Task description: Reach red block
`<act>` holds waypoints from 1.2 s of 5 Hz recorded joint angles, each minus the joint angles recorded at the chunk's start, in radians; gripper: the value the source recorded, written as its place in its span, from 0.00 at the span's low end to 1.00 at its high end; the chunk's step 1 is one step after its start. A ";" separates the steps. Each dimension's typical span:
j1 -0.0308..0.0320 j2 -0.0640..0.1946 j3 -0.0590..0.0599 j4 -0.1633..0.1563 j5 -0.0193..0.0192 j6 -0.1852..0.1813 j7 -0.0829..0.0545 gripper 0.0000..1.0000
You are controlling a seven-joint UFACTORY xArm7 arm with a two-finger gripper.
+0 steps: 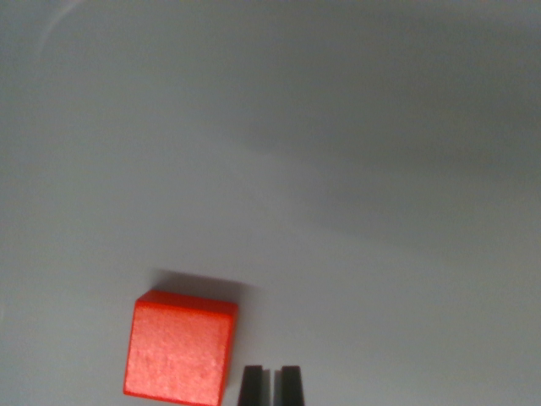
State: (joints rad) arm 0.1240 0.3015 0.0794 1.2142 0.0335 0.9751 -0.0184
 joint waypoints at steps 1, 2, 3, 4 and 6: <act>0.0000 0.000 0.000 0.000 0.0000 0.000 0.000 0.00; 0.0100 0.020 0.008 -0.023 -0.0004 -0.040 -0.001 0.00; 0.0100 0.020 0.008 -0.023 -0.0004 -0.040 -0.001 0.00; 0.0193 0.038 0.016 -0.043 -0.0009 -0.077 -0.002 0.00; 0.0275 0.055 0.022 -0.062 -0.0012 -0.110 -0.002 0.00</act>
State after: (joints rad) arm 0.1514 0.3564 0.1018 1.1526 0.0323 0.8650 -0.0207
